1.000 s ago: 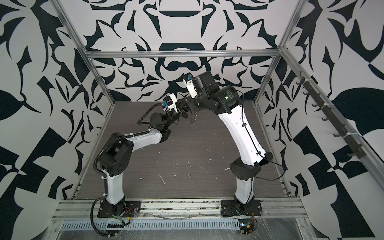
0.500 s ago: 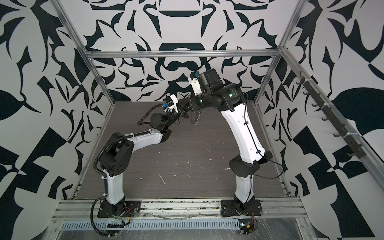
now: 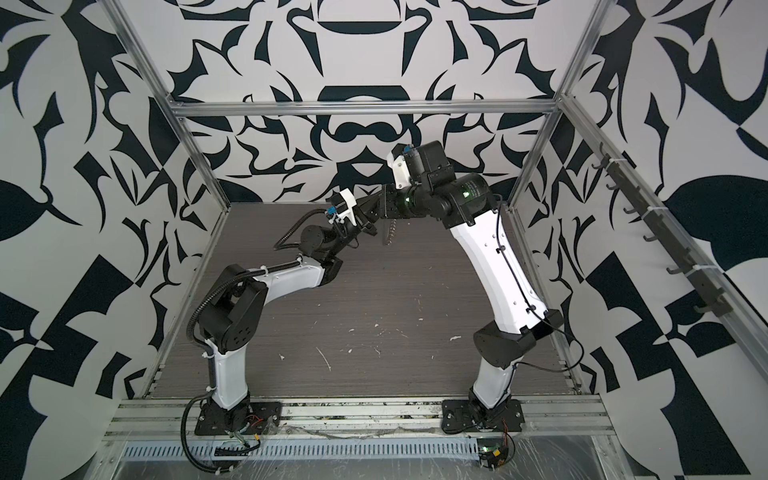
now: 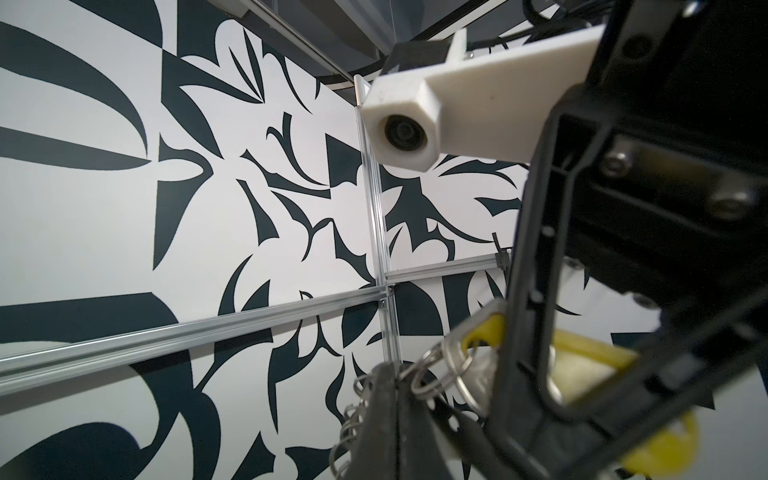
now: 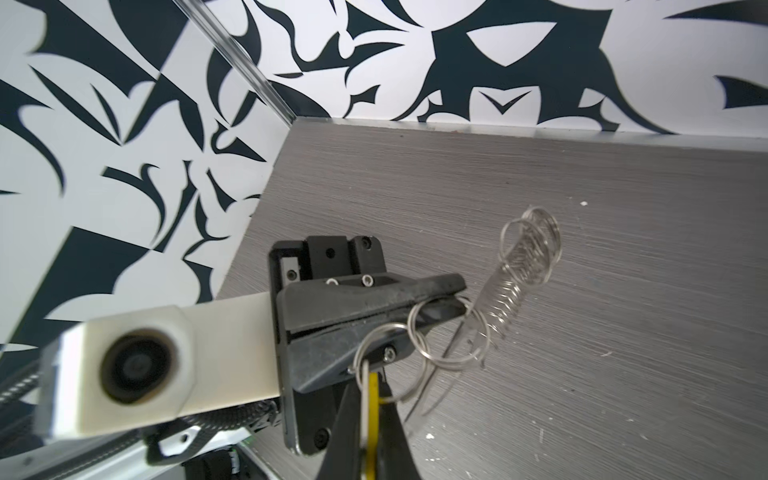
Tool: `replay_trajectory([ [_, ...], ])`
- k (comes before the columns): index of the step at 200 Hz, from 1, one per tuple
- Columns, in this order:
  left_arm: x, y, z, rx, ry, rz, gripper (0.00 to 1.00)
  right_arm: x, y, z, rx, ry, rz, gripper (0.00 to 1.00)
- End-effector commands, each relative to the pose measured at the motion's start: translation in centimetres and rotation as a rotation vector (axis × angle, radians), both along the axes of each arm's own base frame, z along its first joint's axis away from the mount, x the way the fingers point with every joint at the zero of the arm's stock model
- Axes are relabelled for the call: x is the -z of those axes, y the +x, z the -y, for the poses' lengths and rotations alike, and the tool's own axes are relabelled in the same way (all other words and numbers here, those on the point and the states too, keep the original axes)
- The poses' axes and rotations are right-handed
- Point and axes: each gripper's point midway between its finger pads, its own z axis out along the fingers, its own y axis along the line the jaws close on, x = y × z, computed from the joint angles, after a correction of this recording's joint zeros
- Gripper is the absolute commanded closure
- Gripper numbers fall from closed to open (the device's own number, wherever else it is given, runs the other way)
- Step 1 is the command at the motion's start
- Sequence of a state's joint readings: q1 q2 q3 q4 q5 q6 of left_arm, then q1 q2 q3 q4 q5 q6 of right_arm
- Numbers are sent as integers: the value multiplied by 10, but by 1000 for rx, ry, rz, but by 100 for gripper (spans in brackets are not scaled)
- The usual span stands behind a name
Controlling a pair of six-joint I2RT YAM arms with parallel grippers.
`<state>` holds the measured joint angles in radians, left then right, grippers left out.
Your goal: Remove the keys from the keyring
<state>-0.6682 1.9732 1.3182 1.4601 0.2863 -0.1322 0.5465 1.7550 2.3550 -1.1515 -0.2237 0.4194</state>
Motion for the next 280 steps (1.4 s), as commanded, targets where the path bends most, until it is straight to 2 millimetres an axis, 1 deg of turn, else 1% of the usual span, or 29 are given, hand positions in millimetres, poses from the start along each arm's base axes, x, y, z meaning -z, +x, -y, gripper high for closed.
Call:
replay_trajectory([
  [1, -1, 7, -2, -37, -16, -27, 100, -21, -38, -23, -145, 145, -48, 100],
  [23, -3, 6, -2, -38, -19, -22, 100, -10, -34, -25, -125, 154, -64, 100],
  [42, -4, 5, -2, -40, -19, -20, 100, 2, -27, -20, -81, 134, -66, 100],
  [50, -4, 5, -2, -39, -19, -20, 100, 4, -25, -18, -67, 127, -61, 93],
  [59, -4, 4, -1, -38, -19, -21, 100, 4, -25, -17, -58, 121, -57, 88],
  [66, -3, 4, -1, -38, -18, -22, 100, 4, -24, -16, -56, 119, -51, 81],
  [76, -3, 4, -1, -37, -18, -22, 100, 3, -25, -15, -60, 115, -44, 67],
  [78, -3, 4, -1, -37, -18, -22, 100, 2, -25, -15, -61, 115, -41, 61],
  [80, -3, 4, -1, -37, -17, -21, 100, 3, -25, -15, -60, 114, -43, 57],
  [85, -4, 3, -1, -38, -19, -19, 100, 2, -25, -14, -57, 110, -38, 51],
  [91, -4, 3, -1, -37, -20, -20, 100, 2, -26, -13, -58, 107, -37, 47],
  [105, -3, 4, -1, -40, -19, -22, 100, 2, -27, -11, -55, 100, -36, 42],
  [145, -2, 5, -1, -43, -22, -29, 100, -1, -32, -1, -32, 71, -21, 41],
  [188, -5, 5, -4, -46, -26, -26, 100, -9, -48, 19, -13, 15, 9, 39],
  [227, -5, 2, -4, -24, -17, -23, 100, -35, -59, 48, 19, -58, 126, 38],
  [249, -5, -2, -4, -1, -6, -20, 100, -52, -59, 62, 9, -110, 221, 38],
  [264, -4, -7, -3, 21, 6, -14, 100, -63, -55, 72, -4, -144, 297, 38],
  [280, -4, -13, -4, 58, 25, -4, 100, -70, -52, 75, -75, -183, 395, 38],
])
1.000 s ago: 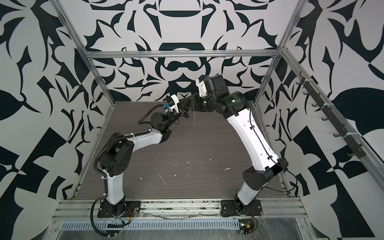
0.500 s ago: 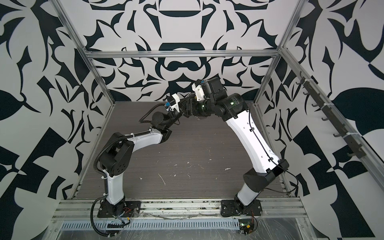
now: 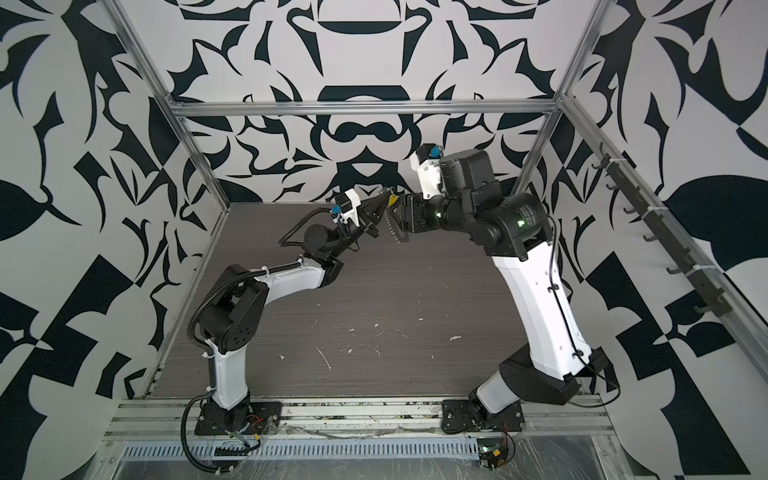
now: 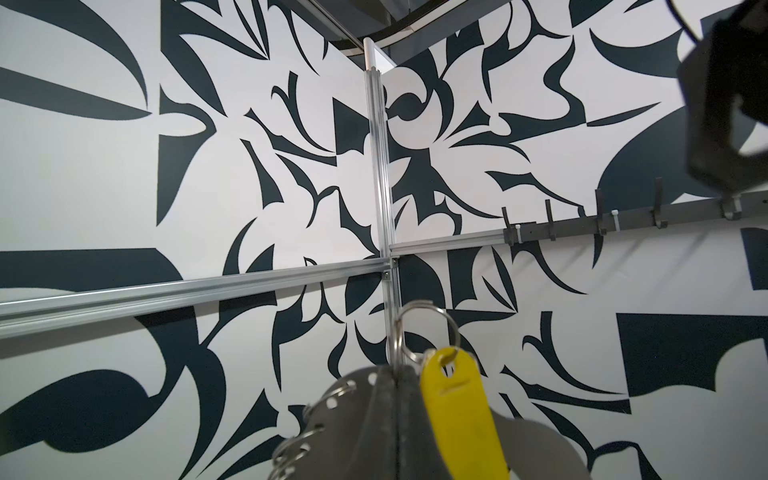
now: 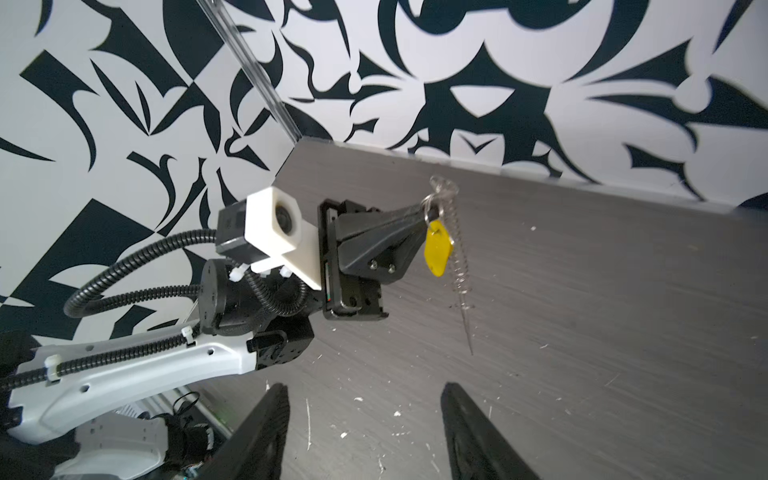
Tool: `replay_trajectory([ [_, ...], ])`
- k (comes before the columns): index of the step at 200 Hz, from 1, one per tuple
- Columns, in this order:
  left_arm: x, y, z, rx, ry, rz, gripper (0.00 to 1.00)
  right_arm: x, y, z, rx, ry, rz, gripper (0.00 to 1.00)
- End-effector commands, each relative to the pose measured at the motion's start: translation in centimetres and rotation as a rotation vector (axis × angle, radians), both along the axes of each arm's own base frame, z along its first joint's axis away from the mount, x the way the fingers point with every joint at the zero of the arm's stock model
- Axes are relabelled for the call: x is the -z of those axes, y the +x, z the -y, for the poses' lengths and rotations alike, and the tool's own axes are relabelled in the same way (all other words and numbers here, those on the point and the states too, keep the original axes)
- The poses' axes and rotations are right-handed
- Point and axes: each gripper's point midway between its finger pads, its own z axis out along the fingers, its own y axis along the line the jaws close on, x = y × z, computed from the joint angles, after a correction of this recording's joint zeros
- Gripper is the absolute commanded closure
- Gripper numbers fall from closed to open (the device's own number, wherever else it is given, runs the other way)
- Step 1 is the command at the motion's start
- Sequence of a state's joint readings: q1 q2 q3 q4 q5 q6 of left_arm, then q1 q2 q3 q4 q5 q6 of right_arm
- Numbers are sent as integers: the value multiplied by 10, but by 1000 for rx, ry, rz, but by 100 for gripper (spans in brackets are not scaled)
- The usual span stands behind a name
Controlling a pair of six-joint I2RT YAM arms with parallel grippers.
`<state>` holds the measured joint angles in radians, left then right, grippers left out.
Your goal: Remove the keys from the keyring
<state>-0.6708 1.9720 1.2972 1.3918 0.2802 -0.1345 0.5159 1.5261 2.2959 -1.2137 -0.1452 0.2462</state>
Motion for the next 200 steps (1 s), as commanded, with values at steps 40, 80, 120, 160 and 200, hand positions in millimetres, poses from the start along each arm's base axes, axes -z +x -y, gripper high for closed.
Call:
replay_trajectory([
  [40, -24, -42, -13, 159, 23, 90, 100, -28, -3, 11, -268, -121, 408, 40],
  [80, -29, -61, -19, 227, 52, 115, 100, -15, -23, -6, -496, -177, 630, 53],
  [120, -35, -79, -25, 300, 78, 130, 100, 5, -31, -13, -633, -215, 723, 56],
  [160, -38, -93, -38, 325, 91, 126, 100, -2, -32, -19, -698, -152, 711, 59],
  [200, -37, -105, -46, 357, 111, 124, 100, 11, -27, -27, -779, -145, 670, 63],
])
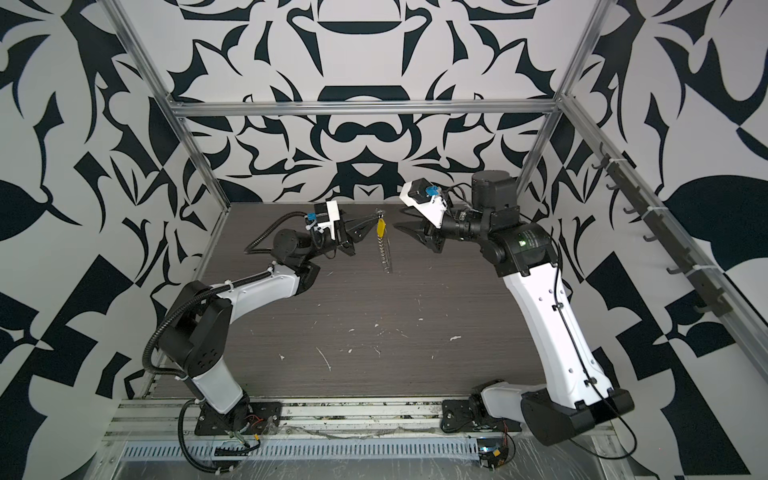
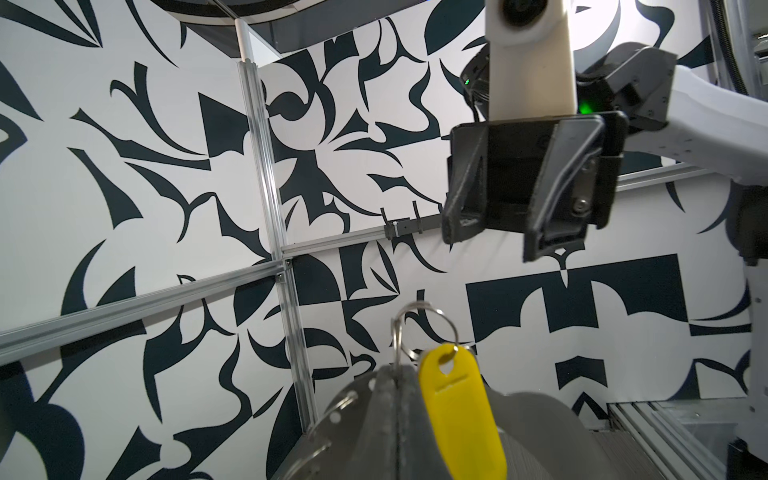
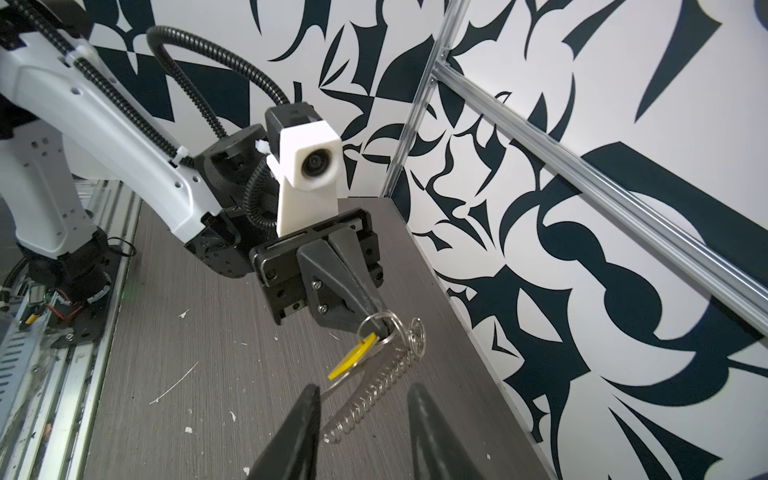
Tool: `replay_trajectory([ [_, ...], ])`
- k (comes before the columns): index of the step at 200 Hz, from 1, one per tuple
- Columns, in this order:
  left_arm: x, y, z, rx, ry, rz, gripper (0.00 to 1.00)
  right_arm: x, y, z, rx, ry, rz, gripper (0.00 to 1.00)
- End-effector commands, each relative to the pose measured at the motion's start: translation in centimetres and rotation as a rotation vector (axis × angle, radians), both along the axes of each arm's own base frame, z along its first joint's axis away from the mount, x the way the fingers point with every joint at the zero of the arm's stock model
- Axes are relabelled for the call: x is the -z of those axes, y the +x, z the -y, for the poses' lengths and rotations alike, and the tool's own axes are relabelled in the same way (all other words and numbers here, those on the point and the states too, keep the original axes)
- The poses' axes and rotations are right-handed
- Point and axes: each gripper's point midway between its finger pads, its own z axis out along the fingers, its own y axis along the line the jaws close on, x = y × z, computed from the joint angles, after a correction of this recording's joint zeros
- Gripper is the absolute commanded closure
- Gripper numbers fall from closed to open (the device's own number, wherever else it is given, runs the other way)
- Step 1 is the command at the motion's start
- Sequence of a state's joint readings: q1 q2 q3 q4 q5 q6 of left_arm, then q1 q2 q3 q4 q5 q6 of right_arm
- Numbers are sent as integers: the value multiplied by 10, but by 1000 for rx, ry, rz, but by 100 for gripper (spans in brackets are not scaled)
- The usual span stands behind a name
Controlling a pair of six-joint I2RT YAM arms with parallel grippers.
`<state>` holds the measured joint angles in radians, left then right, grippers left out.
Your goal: Remove the keys from the keyring
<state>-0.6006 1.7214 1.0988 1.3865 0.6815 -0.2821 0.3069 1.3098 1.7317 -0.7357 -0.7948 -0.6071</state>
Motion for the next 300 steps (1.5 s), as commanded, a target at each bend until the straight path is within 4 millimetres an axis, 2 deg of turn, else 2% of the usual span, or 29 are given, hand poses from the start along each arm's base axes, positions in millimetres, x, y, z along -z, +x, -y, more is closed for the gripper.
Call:
replay_trajectory([
  [1, -22, -22, -13, 40, -33, 58, 100, -8, -10, -6, -89, 9, 35, 63],
  [48, -23, -31, -16, 66, -21, 67, 100, -2, -4, -11, -121, 4, 24, 63],
  [103, -24, -30, -16, 66, -23, 65, 100, -6, -5, -18, -163, 16, 7, 67],
  [154, -23, -31, -15, 75, -17, 66, 100, 9, 0, -24, -163, -24, -23, 71],
  [181, -22, -32, -14, 82, -12, 67, 100, 8, 1, -27, -171, -37, -20, 73],
  [260, -20, -32, -14, 85, -8, 64, 100, 18, 2, -32, -165, -94, -28, 89],
  [273, -21, -33, -14, 85, -9, 68, 100, 19, 4, -32, -156, -98, -25, 88],
  [300, -20, -33, -14, 88, -6, 70, 100, 21, 7, -34, -146, -108, -26, 79],
])
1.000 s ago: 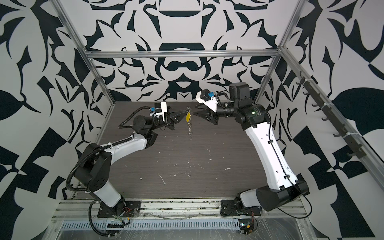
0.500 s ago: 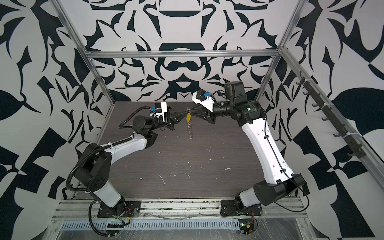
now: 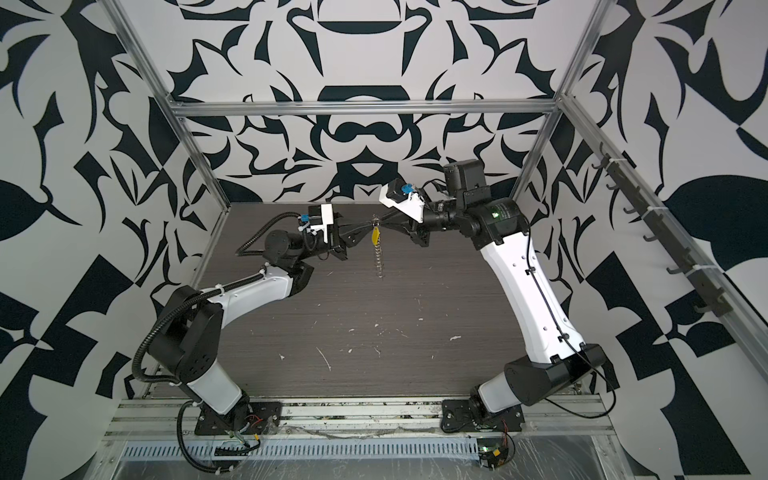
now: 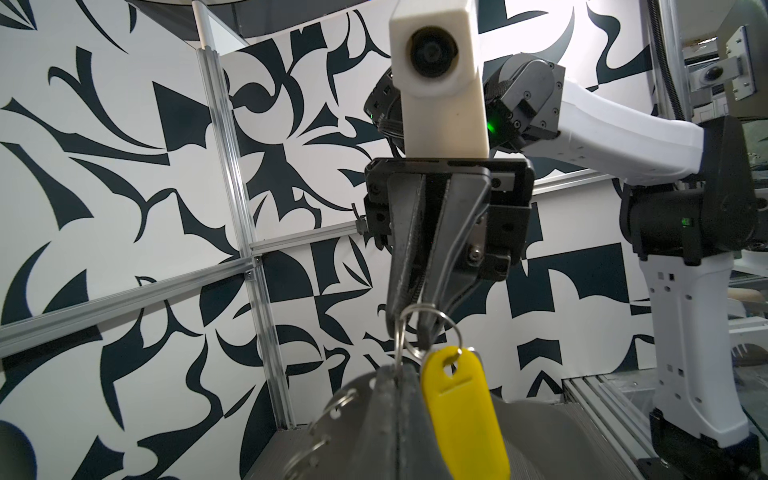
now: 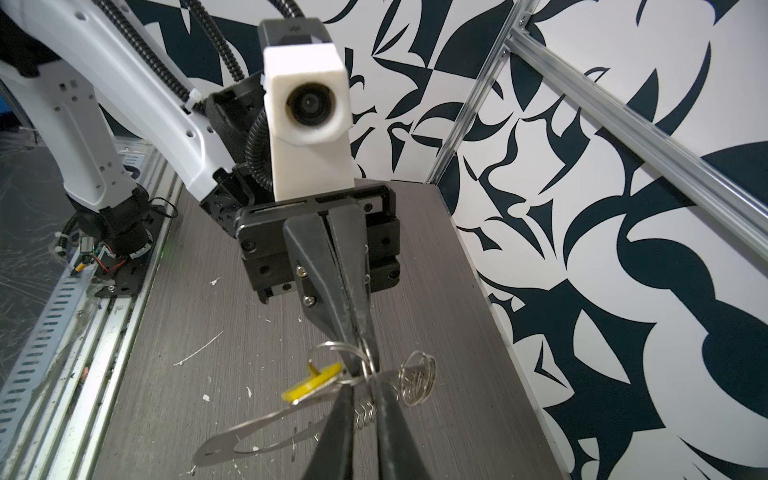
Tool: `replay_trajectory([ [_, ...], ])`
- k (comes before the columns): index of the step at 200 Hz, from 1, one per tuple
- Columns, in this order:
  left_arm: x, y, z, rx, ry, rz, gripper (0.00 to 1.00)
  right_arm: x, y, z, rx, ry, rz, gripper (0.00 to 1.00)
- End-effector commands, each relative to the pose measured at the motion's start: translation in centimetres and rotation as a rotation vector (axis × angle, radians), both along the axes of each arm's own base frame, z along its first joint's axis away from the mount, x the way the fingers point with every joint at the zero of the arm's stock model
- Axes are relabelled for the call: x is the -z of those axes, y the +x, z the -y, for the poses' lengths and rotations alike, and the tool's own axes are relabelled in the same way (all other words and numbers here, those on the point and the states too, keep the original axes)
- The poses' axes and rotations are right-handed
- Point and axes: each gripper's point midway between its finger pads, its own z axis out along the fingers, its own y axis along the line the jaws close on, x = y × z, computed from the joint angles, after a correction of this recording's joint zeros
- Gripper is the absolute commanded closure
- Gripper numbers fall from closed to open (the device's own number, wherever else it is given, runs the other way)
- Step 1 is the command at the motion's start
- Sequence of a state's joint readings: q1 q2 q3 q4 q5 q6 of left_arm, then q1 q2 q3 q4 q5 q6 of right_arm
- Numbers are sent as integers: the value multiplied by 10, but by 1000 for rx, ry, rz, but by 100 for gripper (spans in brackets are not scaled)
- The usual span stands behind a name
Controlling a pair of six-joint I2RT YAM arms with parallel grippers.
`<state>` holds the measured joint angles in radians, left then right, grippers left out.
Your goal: Remove the keys from the keyring
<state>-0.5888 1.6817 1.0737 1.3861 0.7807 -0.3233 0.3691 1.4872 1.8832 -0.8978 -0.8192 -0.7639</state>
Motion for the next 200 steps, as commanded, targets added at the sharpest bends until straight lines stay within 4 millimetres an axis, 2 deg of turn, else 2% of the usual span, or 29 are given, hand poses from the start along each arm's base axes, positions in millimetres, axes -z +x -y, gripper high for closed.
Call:
replay_trajectory([
  [1, -21, -13, -8, 7, -51, 58, 100, -6, -6, -5, -11, -5, 16, 79],
  [42, -22, -14, -9, 8, -52, 58, 100, -5, -5, -6, -9, -19, 23, 81],
  [82, -21, -14, -8, 11, -49, 62, 100, -2, 0, -5, 16, -38, 35, 77],
  [110, -21, -14, -9, 6, -50, 59, 100, -10, 1, -4, 32, -24, 49, 76],
  [154, -20, -14, -8, 8, -47, 63, 100, -3, 2, -5, 24, -39, 32, 78],
  [200, -17, -12, -8, 2, -46, 60, 100, -12, 6, -2, 53, -40, 64, 75],
])
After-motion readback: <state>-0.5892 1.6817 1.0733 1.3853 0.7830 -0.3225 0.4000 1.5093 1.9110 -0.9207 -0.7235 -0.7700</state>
